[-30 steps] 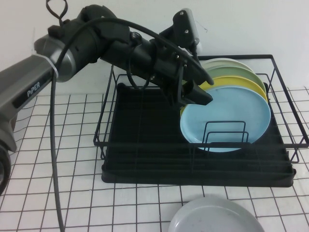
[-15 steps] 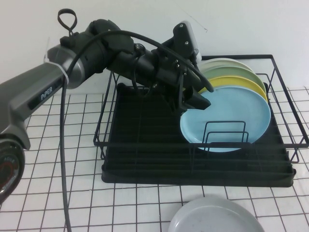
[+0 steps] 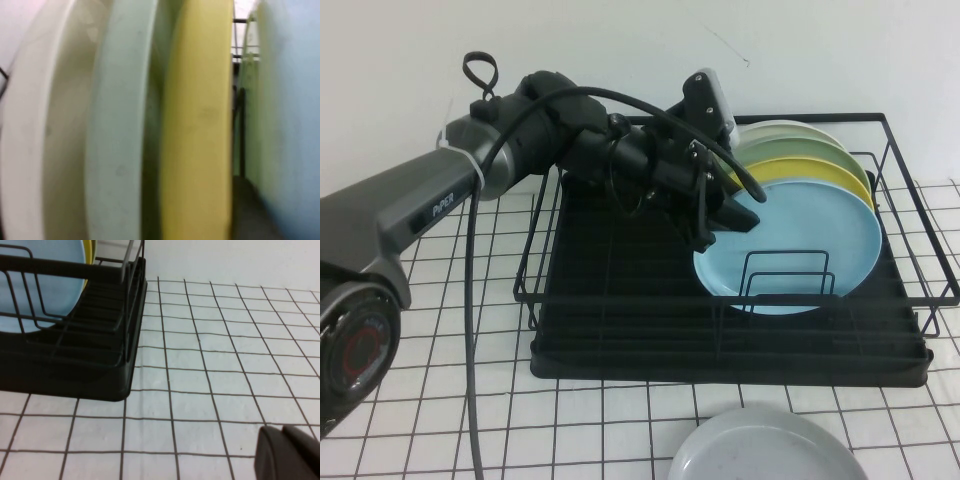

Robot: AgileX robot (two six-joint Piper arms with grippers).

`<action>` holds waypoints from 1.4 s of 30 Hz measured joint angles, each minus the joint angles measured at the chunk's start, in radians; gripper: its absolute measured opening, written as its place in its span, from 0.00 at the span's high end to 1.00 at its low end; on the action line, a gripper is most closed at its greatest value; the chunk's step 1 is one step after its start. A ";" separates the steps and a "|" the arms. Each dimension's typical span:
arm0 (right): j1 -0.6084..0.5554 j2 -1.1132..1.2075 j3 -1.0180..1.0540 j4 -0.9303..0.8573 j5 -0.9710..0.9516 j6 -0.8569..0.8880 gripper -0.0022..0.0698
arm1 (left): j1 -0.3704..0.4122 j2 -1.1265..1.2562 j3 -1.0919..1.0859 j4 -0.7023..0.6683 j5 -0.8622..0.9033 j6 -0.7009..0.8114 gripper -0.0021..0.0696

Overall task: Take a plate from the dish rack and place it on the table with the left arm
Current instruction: Grasp the plate from the shelf, then place the plate from the table

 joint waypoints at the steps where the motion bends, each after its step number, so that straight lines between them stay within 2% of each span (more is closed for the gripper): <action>1: 0.000 0.000 0.000 0.000 0.000 0.000 0.97 | 0.000 0.000 0.000 -0.006 -0.010 0.005 0.72; 2: 0.000 0.000 0.000 0.000 0.000 0.000 0.97 | 0.000 0.000 0.000 -0.007 -0.021 0.012 0.79; 5: 0.000 0.000 0.000 0.000 0.000 0.000 0.97 | -0.002 0.002 -0.013 0.000 -0.026 -0.002 0.79; 17: 0.000 0.000 0.000 0.000 0.000 0.000 0.97 | -0.029 -0.140 -0.160 0.161 0.013 -0.272 0.82; 18: 0.000 0.000 0.000 0.000 0.000 0.000 0.97 | -0.030 -0.158 -0.167 0.171 0.024 -0.296 0.85; 25: 0.000 0.000 0.000 0.000 0.000 0.000 0.97 | -0.060 -0.319 -0.178 0.346 0.129 -0.575 0.85; 29: 0.000 0.000 0.000 0.000 0.000 0.000 0.97 | -0.075 -0.388 -0.179 0.440 0.252 -0.761 0.85; 35: 0.000 0.000 0.000 0.000 0.000 0.000 0.97 | -0.175 -0.420 -0.125 0.532 0.332 -0.906 0.85; 39: 0.000 0.000 0.000 0.000 0.000 0.000 0.97 | -0.271 -0.416 -0.001 0.599 0.335 -0.967 0.85; 42: 0.000 0.000 0.000 0.000 0.000 0.000 0.97 | -0.299 -0.414 0.101 0.608 0.327 -1.001 0.85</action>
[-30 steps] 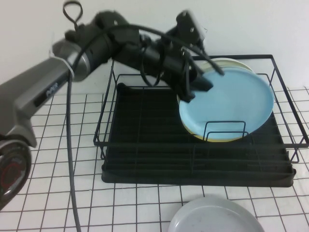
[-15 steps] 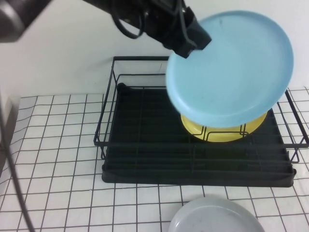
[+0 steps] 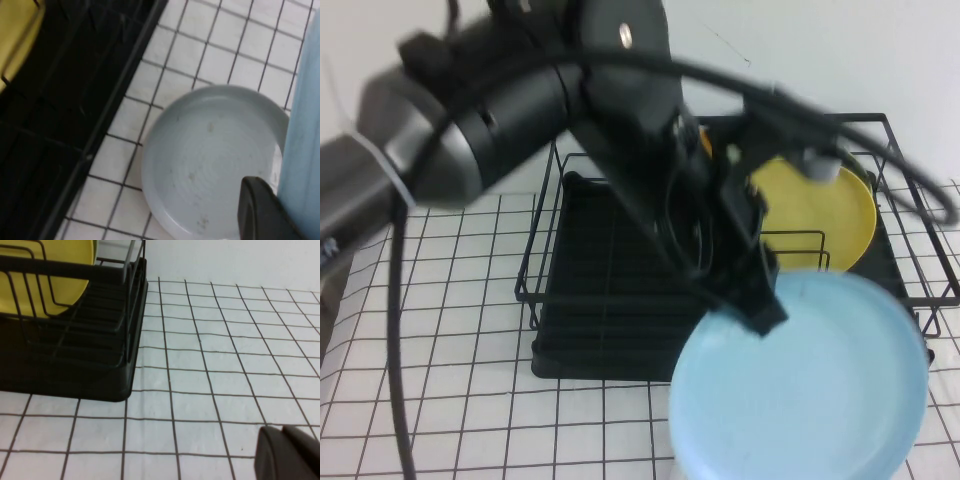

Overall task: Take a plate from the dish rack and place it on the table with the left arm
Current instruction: Place the plate from the table

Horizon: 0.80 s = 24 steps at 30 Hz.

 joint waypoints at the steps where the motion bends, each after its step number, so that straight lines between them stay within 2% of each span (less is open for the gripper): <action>1: 0.000 0.000 0.000 0.000 0.000 0.000 0.97 | -0.003 0.000 0.030 0.000 -0.006 -0.007 0.85; 11: 0.000 0.000 0.000 0.000 0.000 0.000 0.97 | -0.005 0.000 0.310 -0.044 -0.224 -0.008 0.85; 24: 0.000 0.000 0.000 0.000 0.000 0.000 0.97 | -0.005 0.091 0.337 -0.090 -0.269 -0.008 0.85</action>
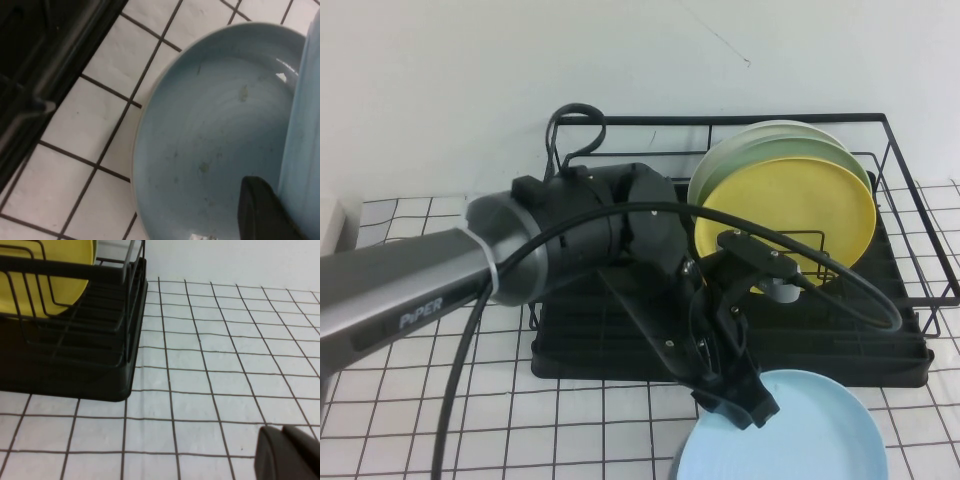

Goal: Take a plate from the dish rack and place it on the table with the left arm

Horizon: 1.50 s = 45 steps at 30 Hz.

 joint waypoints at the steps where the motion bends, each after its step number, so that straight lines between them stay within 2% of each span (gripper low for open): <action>1: 0.000 0.000 0.000 0.000 0.000 0.000 0.97 | 0.000 0.008 0.000 -0.005 0.000 0.000 0.85; 9: 0.000 0.000 0.000 0.000 0.000 0.000 0.97 | 0.000 0.021 0.000 -0.014 0.005 0.002 0.82; 11: 0.000 0.000 0.000 0.000 0.000 0.000 0.97 | 0.000 0.025 0.000 -0.007 0.007 0.008 0.74; 15: 0.000 0.000 0.000 0.000 0.000 0.000 0.97 | 0.000 0.031 0.000 0.027 0.007 0.017 0.44; 17: 0.000 0.000 0.000 0.000 0.000 0.000 0.97 | 0.000 0.031 0.000 0.053 0.007 0.019 0.33; 20: 0.000 0.000 0.000 0.000 0.000 0.000 0.97 | 0.000 0.031 0.000 0.102 0.009 0.020 0.26; 25: 0.000 0.000 0.000 0.000 0.000 0.000 0.97 | 0.000 -0.002 -0.005 0.161 0.019 0.020 0.24; 27: 0.000 0.000 0.000 0.000 0.000 0.000 0.97 | 0.000 -0.026 -0.013 0.170 0.021 0.016 0.28; 29: 0.000 0.000 0.000 0.000 0.000 0.000 0.97 | 0.000 -0.052 -0.019 0.172 0.023 0.002 0.40; 33: 0.000 0.000 0.000 0.000 0.000 0.000 0.97 | 0.000 -0.131 -0.018 0.172 0.023 0.004 0.81; 34: 0.000 0.000 0.000 0.000 0.000 0.000 0.97 | 0.000 -0.153 -0.018 0.172 0.018 0.003 0.87; 37: 0.000 0.000 0.000 0.000 0.000 0.000 0.97 | 0.000 -0.214 -0.018 0.172 0.002 0.003 0.94; 41: 0.000 0.000 0.000 0.000 0.000 0.000 0.97 | 0.000 -0.312 0.003 0.170 -0.066 0.003 0.96; 45: 0.000 0.000 0.000 0.000 0.000 0.000 0.97 | 0.000 -0.464 0.112 0.168 -0.198 0.006 0.97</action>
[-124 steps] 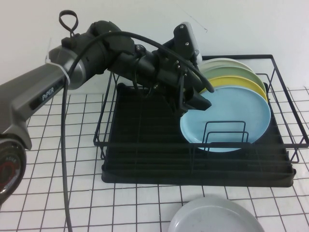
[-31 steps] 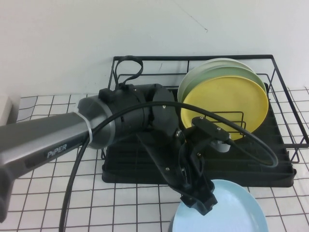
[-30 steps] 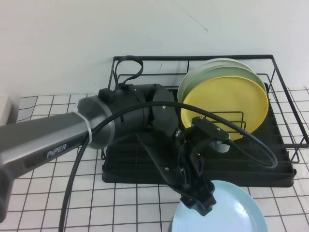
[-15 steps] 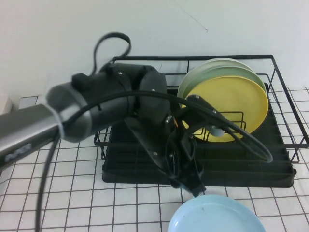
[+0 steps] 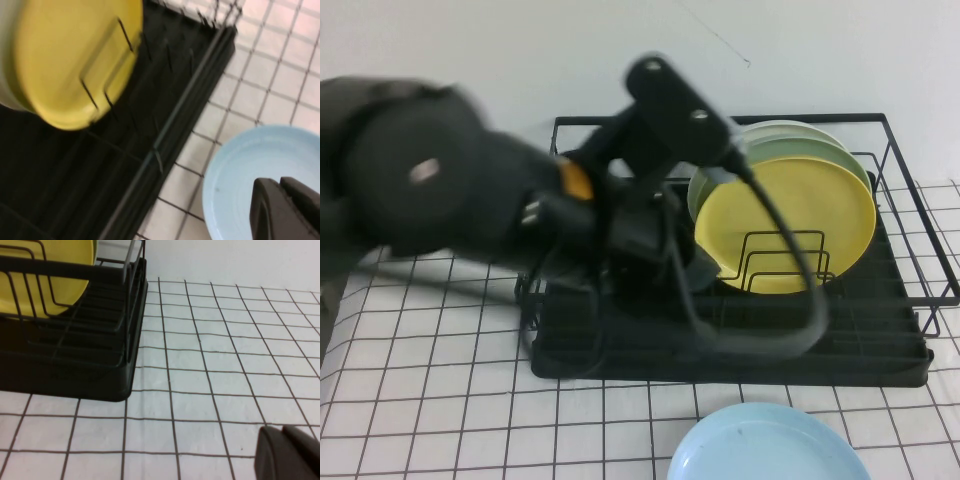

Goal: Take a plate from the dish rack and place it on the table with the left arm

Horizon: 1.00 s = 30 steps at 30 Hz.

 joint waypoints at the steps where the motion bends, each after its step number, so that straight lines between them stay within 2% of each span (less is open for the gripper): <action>1: 0.000 0.000 0.000 0.000 0.000 0.000 0.97 | 0.000 -0.048 0.043 0.000 -0.043 0.006 0.97; 7: 0.000 0.000 0.000 0.000 0.000 0.000 0.97 | 0.000 -0.339 0.338 0.000 -0.269 0.014 0.97; 14: 0.000 0.000 0.000 0.000 0.000 0.000 0.97 | 0.000 -0.584 0.608 -0.005 -0.298 0.014 0.97; 19: 0.000 0.000 0.000 0.000 0.000 0.000 0.97 | 0.000 -0.688 0.713 -0.003 -0.299 0.014 0.97; 23: 0.000 0.000 0.000 0.000 0.000 0.000 0.97 | 0.000 -0.783 0.795 -0.001 -0.367 0.014 0.97; 28: 0.000 0.000 0.000 0.000 0.000 0.000 0.97 | 0.000 -0.960 0.981 0.034 -0.616 0.015 0.97; 30: 0.000 0.000 0.000 0.000 0.000 0.000 0.97 | 0.022 -1.057 1.080 0.053 -0.733 0.015 0.97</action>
